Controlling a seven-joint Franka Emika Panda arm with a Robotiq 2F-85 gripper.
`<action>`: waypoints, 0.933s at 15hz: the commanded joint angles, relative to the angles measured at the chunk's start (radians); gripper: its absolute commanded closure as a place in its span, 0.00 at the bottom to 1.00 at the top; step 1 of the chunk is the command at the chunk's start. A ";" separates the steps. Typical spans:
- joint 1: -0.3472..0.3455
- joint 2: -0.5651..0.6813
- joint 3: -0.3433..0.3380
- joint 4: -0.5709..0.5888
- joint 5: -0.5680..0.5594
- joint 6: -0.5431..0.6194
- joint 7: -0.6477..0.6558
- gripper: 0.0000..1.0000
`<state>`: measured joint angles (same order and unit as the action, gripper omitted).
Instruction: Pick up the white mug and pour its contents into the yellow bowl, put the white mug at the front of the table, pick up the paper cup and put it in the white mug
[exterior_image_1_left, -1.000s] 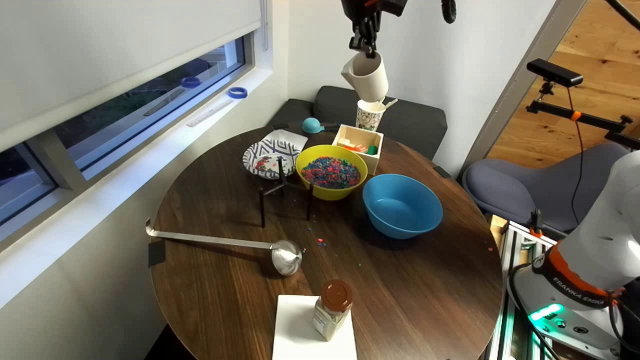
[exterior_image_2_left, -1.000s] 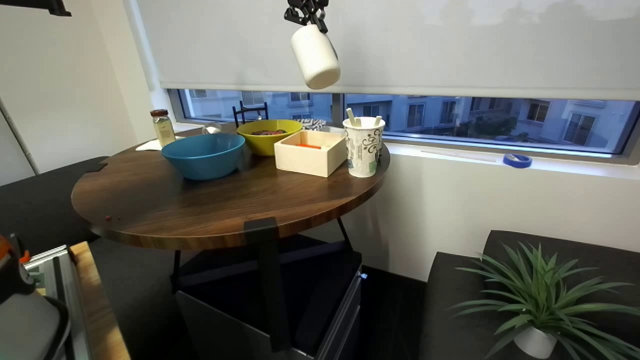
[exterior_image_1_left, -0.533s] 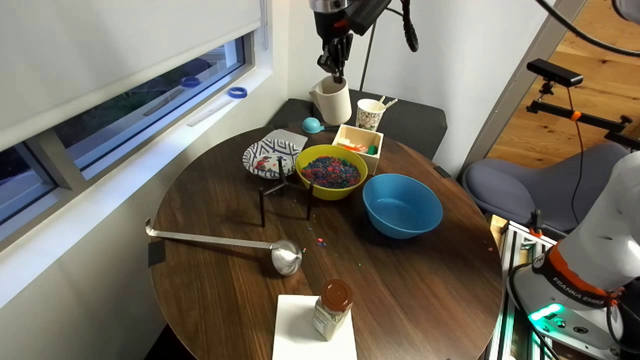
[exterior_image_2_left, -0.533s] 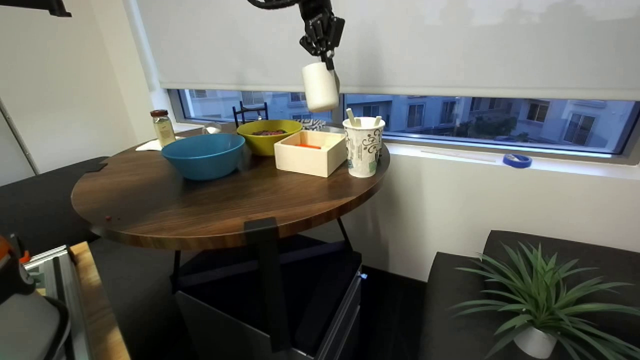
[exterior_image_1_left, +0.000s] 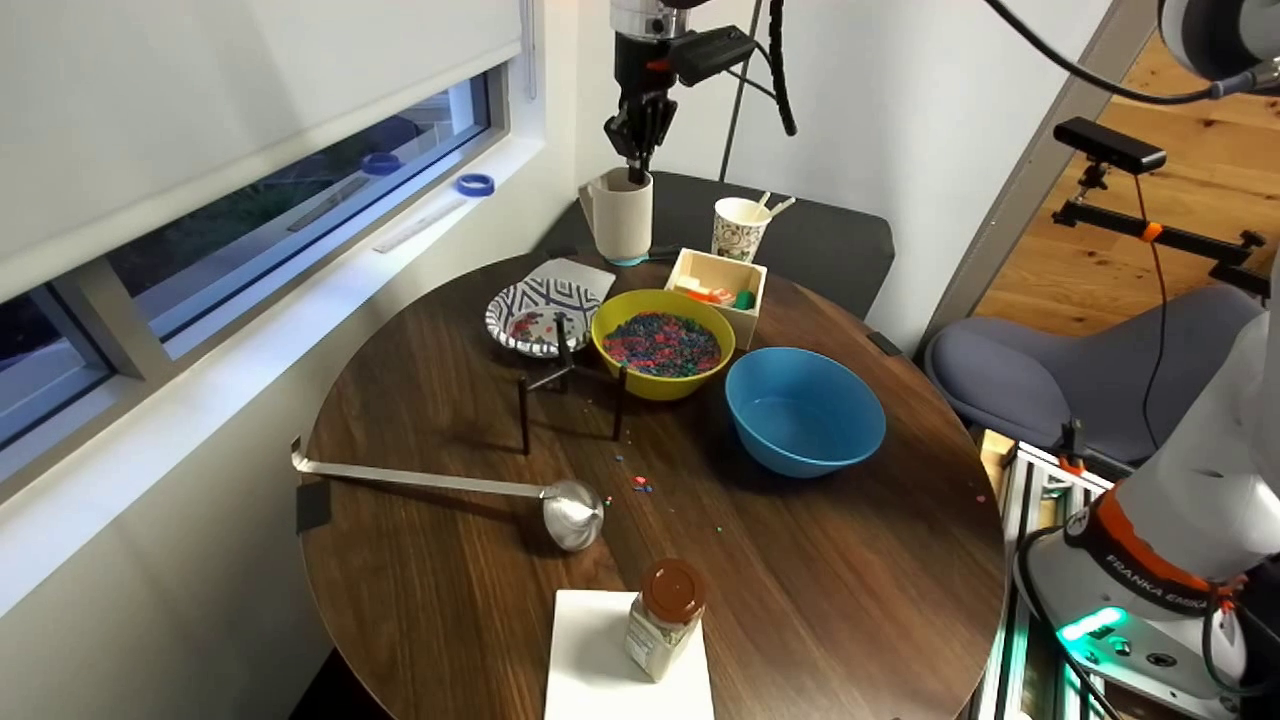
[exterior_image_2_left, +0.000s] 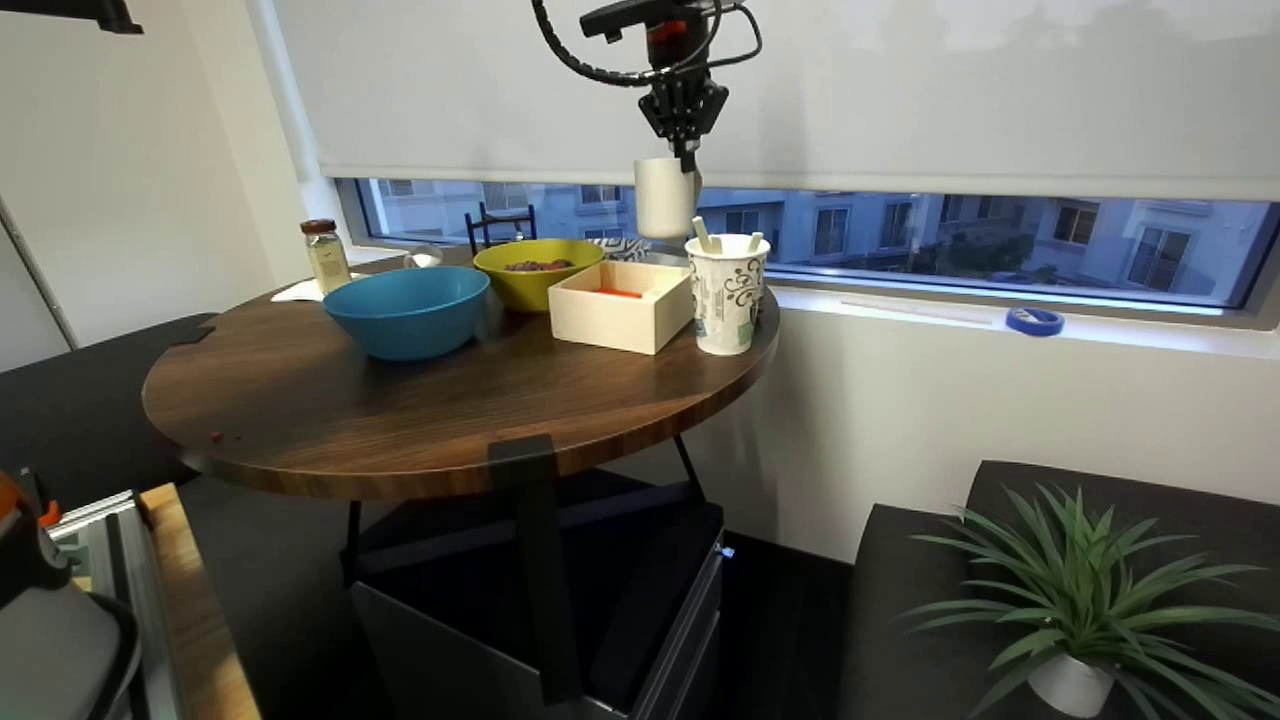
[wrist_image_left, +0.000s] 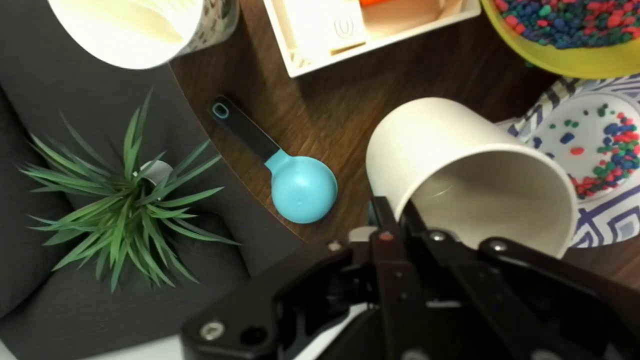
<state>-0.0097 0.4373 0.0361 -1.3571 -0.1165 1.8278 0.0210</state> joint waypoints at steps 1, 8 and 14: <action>-0.018 0.031 -0.005 0.014 0.077 0.047 -0.046 0.99; -0.013 0.064 -0.026 0.000 0.054 0.062 -0.039 0.99; -0.014 0.083 -0.043 -0.008 0.047 0.101 -0.026 0.99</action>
<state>-0.0259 0.5103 0.0047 -1.3598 -0.0746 1.8943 -0.0064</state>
